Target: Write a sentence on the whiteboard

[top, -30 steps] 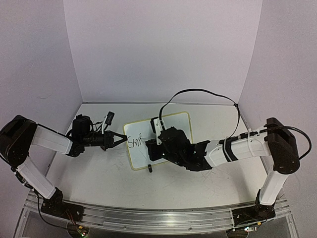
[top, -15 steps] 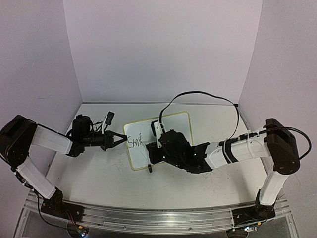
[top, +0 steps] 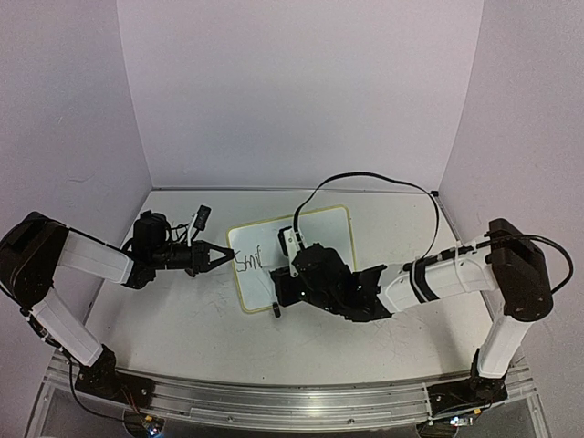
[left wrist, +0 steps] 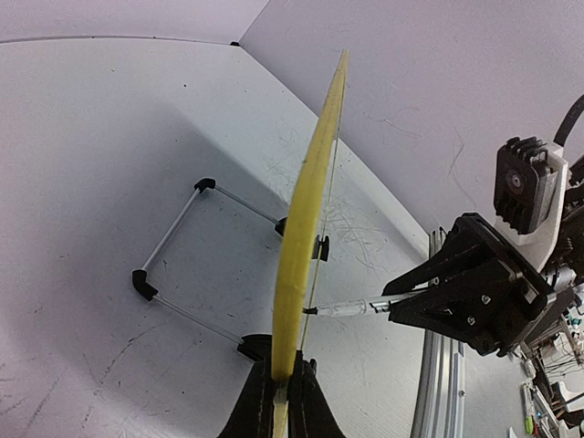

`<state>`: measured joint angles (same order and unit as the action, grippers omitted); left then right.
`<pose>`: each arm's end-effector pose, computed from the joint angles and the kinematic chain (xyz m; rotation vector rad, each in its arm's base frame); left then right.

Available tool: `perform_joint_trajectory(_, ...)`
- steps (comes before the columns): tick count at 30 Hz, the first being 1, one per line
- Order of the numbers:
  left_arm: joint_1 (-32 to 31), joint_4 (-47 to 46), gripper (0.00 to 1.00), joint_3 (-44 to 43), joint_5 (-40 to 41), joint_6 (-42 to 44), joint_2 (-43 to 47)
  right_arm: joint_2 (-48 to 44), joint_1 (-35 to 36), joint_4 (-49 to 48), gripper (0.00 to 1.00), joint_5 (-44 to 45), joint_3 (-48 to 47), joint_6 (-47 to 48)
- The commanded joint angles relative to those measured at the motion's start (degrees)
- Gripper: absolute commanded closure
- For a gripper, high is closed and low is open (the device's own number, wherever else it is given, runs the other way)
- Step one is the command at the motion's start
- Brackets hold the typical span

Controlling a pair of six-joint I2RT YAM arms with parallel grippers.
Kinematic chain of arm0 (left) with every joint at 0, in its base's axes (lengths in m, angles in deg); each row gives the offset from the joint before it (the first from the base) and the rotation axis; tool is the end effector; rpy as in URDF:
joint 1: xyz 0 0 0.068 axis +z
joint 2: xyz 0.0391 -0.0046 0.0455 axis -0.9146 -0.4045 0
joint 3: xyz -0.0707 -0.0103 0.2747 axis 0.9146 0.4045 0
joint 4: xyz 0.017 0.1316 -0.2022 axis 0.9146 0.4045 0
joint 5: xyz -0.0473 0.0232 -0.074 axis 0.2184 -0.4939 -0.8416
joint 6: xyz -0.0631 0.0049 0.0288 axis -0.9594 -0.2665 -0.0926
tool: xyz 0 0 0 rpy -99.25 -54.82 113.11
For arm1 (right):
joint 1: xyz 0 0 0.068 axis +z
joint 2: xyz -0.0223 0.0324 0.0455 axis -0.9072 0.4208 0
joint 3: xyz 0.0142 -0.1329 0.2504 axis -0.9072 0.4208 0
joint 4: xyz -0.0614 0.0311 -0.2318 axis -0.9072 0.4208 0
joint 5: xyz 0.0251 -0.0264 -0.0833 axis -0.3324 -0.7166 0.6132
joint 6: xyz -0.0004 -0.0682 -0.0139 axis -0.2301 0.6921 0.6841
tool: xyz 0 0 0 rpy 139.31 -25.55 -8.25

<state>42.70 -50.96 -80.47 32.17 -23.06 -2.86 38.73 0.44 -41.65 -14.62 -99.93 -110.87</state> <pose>0.2527 -0.1554 0.1987 0.6556 1.8894 -1.2972 0.1826 0.3653 0.2167 -0.5592 1.9906 0.7308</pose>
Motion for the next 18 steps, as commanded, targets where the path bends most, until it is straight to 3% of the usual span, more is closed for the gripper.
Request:
perform_joint_trajectory(1, -0.4, 1.8, 1.00, -0.4, -2.0, 0.1, 1.2, -2.4, -0.4, 2.3, 1.00, 3.0, 0.6, 0.0)
perform_joint_trajectory(6, -0.4, 1.8, 1.00, -0.5, -2.1, 0.1, 1.2, -6.3, -0.4, -5.2, 1.00, -0.1, 3.2, 3.0)
perform_joint_trajectory(18, -0.4, 2.0, 1.00, -0.5, -2.1, 0.1, 1.3, -2.5, -0.8, -5.4, 1.00, 0.8, 0.0, 4.0)
